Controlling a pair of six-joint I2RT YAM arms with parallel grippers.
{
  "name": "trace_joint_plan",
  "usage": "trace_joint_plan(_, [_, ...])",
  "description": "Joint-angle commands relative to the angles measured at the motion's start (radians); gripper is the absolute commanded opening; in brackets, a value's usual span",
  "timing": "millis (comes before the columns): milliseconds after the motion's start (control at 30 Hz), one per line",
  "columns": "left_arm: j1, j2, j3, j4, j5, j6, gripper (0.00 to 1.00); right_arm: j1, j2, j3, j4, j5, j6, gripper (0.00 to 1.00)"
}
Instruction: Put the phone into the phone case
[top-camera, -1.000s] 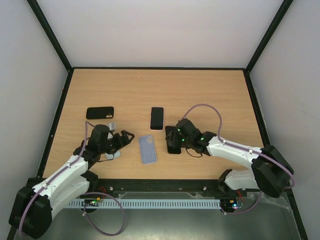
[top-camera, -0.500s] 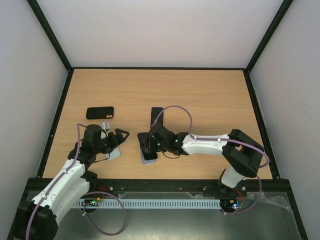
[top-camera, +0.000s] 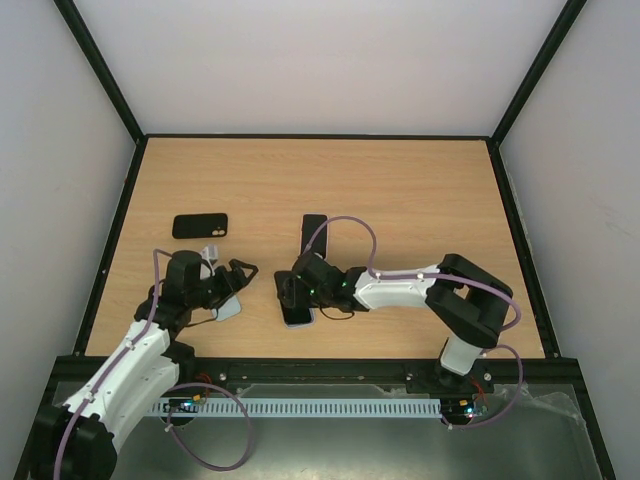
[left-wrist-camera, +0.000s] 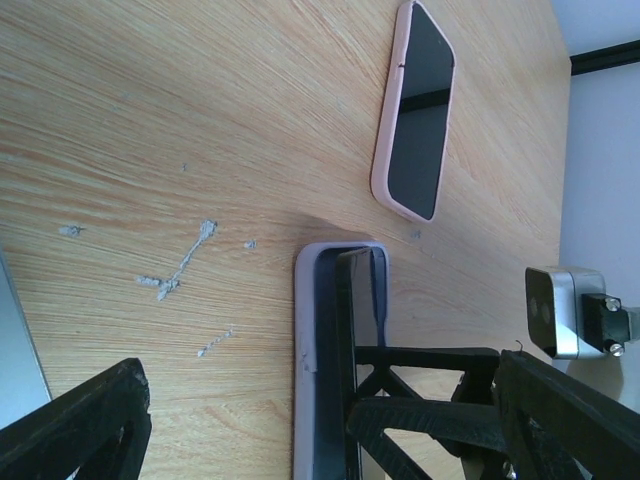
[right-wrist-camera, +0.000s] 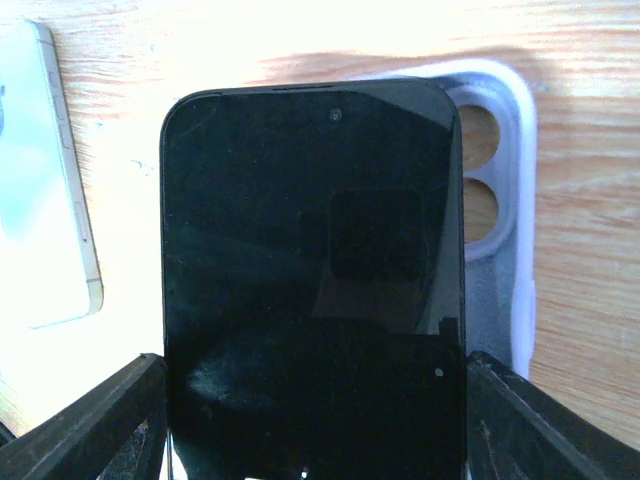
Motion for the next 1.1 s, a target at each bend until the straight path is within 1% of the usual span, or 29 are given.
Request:
trace_joint_plan(0, [0.006, -0.002, -0.019, -0.007, 0.022, 0.010, 0.92, 0.017, 0.030, 0.038, 0.006, 0.023, 0.061, 0.66])
trace_joint_plan(233, [0.006, 0.012, -0.011, 0.007, 0.044, 0.007, 0.91, 0.020, 0.045, 0.050, -0.035, 0.054, 0.088, 0.68])
trace_joint_plan(367, [0.007, 0.019, -0.016, 0.010, 0.053, 0.012, 0.91, 0.022, 0.048, 0.042, -0.053, 0.073, 0.102, 0.73])
trace_joint_plan(567, [0.007, 0.032, -0.014, 0.003, 0.062, 0.037, 0.89, 0.027, 0.008, 0.004, -0.019, 0.085, 0.123, 0.83])
trace_joint_plan(667, [0.007, 0.039, -0.011, 0.001, 0.070, 0.047, 0.88, 0.027, -0.017, -0.006, -0.001, 0.084, 0.130, 0.86])
trace_joint_plan(800, [0.006, 0.040, -0.015, 0.000, 0.073, 0.050, 0.83, 0.027, -0.048, -0.023, 0.021, 0.080, 0.125, 0.84])
trace_joint_plan(900, [0.006, 0.047, -0.021, 0.011, 0.084, 0.051, 0.77, 0.027, -0.073, -0.030, 0.029, 0.099, 0.086, 0.82])
trace_joint_plan(1000, [0.004, 0.062, -0.030, 0.039, 0.102, 0.044, 0.70, 0.024, -0.080, -0.029, 0.018, 0.118, 0.050, 0.77])
trace_joint_plan(1067, [0.001, 0.073, -0.038, 0.059, 0.108, 0.034, 0.66, 0.021, -0.089, -0.040, 0.021, 0.130, 0.042, 0.73])
